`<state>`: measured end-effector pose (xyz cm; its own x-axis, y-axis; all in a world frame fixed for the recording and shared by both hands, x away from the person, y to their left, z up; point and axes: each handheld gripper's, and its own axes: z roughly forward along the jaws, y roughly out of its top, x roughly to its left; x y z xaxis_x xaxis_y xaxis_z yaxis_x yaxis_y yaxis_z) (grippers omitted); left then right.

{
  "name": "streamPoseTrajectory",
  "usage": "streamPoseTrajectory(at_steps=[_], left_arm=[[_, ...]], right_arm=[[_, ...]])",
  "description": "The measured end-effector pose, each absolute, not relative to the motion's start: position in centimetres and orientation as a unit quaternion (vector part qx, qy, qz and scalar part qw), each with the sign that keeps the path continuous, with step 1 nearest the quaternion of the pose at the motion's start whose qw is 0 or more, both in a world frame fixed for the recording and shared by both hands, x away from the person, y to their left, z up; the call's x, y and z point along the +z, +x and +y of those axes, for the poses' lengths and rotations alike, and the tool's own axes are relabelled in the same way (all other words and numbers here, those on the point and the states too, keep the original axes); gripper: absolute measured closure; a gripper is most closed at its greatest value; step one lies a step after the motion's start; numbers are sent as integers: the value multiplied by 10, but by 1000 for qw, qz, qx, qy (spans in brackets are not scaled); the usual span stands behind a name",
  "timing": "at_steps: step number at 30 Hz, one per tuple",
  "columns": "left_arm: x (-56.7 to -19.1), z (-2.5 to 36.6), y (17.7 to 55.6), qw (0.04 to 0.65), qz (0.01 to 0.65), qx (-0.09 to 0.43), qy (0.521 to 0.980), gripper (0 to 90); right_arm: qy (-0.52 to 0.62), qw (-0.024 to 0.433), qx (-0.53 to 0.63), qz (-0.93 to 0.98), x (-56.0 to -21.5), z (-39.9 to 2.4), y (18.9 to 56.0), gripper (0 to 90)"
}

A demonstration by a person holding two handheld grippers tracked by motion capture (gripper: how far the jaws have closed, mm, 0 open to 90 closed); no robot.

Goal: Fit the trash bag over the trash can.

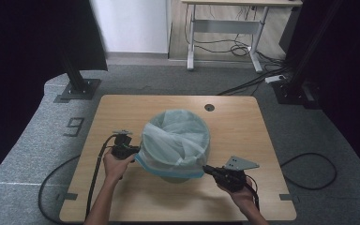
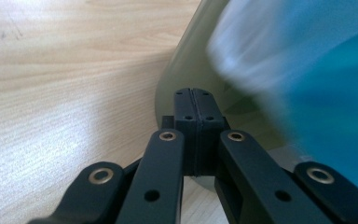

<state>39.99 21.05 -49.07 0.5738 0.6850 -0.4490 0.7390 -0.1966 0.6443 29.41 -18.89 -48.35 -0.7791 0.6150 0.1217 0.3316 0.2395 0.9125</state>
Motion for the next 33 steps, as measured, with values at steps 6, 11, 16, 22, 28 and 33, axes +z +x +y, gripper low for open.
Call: streamPoseTrajectory(at_steps=[6, 11, 16, 22, 28, 33], left_arm=[[-499, 208, 402, 422, 465, -36, 777, 897], [-500, 213, 400, 425, 468, -36, 774, 894], [-489, 233, 393, 458, 477, -22, 750, 826], [-470, 260, 378, 492, 482, 21, 725, 731], [-455, 280, 365, 532, 459, 34, 711, 661], [-440, 280, 359, 545, 444, 48, 710, 628]], right_arm=[[310, 117, 515, 790, -497, -190, 300, 893], [314, 114, 510, 793, -502, -190, 302, 891], [318, 118, 519, 784, -499, -195, 301, 887], [320, 122, 525, 779, -497, -199, 300, 887], [322, 123, 525, 778, -495, -200, 301, 887], [322, 124, 521, 781, -496, -199, 301, 886]])
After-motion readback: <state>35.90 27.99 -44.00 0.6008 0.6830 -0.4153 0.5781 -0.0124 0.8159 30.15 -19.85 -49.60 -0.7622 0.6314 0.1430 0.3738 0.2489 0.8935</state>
